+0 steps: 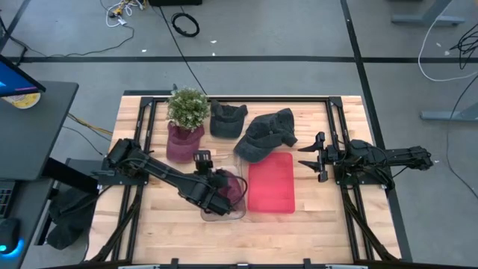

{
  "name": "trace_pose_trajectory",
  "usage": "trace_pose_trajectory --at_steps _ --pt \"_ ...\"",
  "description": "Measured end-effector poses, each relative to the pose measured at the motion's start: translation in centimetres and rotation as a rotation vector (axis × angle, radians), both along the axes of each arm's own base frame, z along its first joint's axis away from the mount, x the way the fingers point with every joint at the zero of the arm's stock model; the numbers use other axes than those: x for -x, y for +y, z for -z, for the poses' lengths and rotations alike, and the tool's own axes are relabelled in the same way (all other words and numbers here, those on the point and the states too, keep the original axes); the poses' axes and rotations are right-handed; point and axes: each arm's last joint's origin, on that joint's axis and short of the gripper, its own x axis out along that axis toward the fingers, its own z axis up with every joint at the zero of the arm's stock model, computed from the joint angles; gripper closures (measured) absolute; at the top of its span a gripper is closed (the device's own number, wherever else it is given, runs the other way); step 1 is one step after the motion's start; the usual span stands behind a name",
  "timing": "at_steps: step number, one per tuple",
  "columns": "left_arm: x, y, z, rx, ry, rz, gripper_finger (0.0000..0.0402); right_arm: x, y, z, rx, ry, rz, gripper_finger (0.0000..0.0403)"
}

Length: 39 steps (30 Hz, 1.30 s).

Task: Pick & Place hat
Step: Put the red cap into the transparent bin

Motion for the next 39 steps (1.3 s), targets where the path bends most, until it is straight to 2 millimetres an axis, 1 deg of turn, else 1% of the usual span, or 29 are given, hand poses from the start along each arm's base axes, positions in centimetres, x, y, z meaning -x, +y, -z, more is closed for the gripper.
trace_pose_trajectory --at_steps 5,9,13,16,20,22,26,28,33,39 --pt "-0.1 0.0 -0.1 -0.026 -0.018 0.008 0.0250 0.0 0.0 0.0 0.000 -0.001 0.000 0.0198" --pt "-0.1 -0.1 0.1 0.015 0.045 0.048 0.0250 0.0 0.0 0.0 0.000 0.000 0.000 0.0198" --pt "-0.6 0.0 0.1 -0.008 0.057 0.105 0.0250 0.0 0.0 0.0 0.000 -0.001 0.000 0.0198" --pt "-1.0 -0.1 0.1 -0.022 0.047 0.142 0.0250 0.0 0.0 0.0 0.000 0.000 0.000 0.0198" --pt "-1.2 -0.2 0.1 -0.022 0.019 0.149 0.0250 0.0 0.0 0.0 0.000 -0.001 0.000 0.0198" --pt "-1.3 -0.2 0.1 -0.001 0.024 0.149 0.0250 0.0 0.0 0.0 0.000 -0.001 0.000 0.0198" --pt "-1.3 -0.1 0.4 0.140 0.096 0.152 0.0250 0.0 0.0 0.0 0.000 -0.001 0.000 0.0198" --pt "-1.3 0.1 0.4 0.165 0.100 0.142 0.0250 0.0 0.0 0.0 0.000 0.000 0.000 0.0198" --pt "-1.2 0.8 -0.2 0.182 0.071 0.115 0.0250 0.0 0.0 0.0 0.000 0.000 0.000 0.0198" --pt "-0.1 1.3 -2.6 0.206 -0.018 0.121 0.0250 0.0 0.0 0.0 0.000 -0.001 0.000 0.0198"
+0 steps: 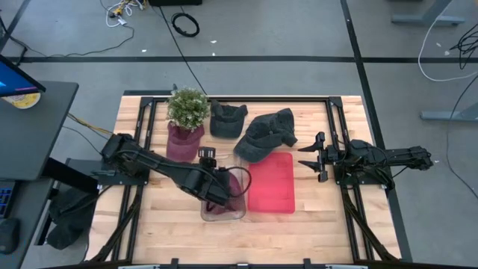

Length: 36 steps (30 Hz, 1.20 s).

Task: Pick & Place hat
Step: Put the red cap into the transparent bin

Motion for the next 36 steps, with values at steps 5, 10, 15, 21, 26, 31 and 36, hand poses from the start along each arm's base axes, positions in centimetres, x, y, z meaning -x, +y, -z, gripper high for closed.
trace_pose_trajectory --at_steps 5,10,15,21,26,31,36 --pt "1.1 0.2 -1.0 0.025 -0.084 0.021 0.0250 0.0 0.0 0.0 0.000 0.000 0.000 0.0198" --pt "3.5 1.7 0.0 0.047 -0.109 0.012 0.0250 0.0 0.0 0.0 0.000 0.000 0.000 0.0198" --pt "6.3 4.2 0.7 0.128 -0.174 -0.057 0.0250 0.0 0.0 0.0 0.000 0.000 0.000 0.0198" --pt "9.2 6.8 1.4 0.214 -0.266 -0.106 0.0250 0.0 0.0 0.0 0.000 0.000 0.000 0.0198" --pt "11.0 8.7 2.2 0.247 -0.302 -0.164 0.0250 0.0 0.0 0.0 0.000 0.000 0.000 0.0198" --pt "12.1 10.6 3.9 0.234 -0.280 -0.268 0.0250 0.0 0.0 0.0 0.000 0.000 0.000 0.0198" --pt "12.5 12.6 5.7 0.270 -0.248 -0.349 0.0250 0.0 0.0 0.0 0.000 0.000 0.000 0.0198"
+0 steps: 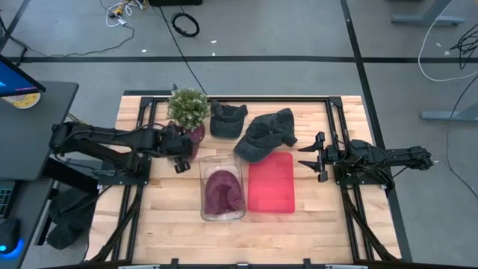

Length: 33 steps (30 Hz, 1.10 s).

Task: Pick & Place hat
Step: Put the red cap into the transparent bin

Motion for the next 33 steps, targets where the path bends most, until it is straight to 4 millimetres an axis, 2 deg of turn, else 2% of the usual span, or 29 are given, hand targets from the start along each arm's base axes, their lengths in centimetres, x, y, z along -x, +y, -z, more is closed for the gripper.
trace_pose_trajectory --at_steps 9,18,26,33 --pt "0.3 3.0 1.6 0.098 -0.014 -0.089 0.0250 0.0 0.0 0.0 0.000 0.000 0.000 0.0198" --pt "1.3 5.0 2.4 0.154 -0.037 -0.297 0.0250 0.0 0.0 0.0 0.000 0.000 0.000 0.0198" --pt "2.1 6.1 3.6 0.177 -0.014 -0.351 0.0250 0.0 0.0 0.0 0.000 0.000 0.000 0.0198" --pt "2.0 6.6 3.5 0.126 -0.032 -0.347 0.0250 0.0 0.0 0.0 0.000 0.000 0.000 0.0198"
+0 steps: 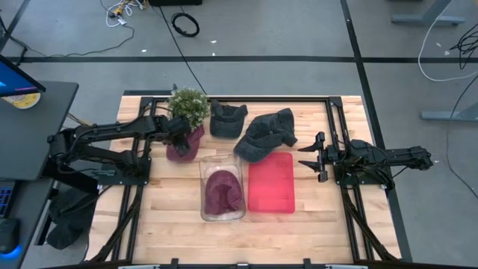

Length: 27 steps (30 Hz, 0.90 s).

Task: Pick & Place hat
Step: Put the red cap into the transparent bin

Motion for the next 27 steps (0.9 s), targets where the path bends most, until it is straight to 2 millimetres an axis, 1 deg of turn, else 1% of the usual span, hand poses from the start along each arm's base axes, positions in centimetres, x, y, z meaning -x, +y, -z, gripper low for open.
trace_pose_trajectory --at_steps 15,27 --pt "-1.1 0.4 0.9 0.002 0.014 0.049 0.0250 0.0 0.0 0.0 0.000 0.000 0.000 0.0198" --pt "-1.5 0.5 1.5 0.014 0.036 0.062 0.0250 0.0 0.0 0.0 0.000 0.000 0.000 0.0198"
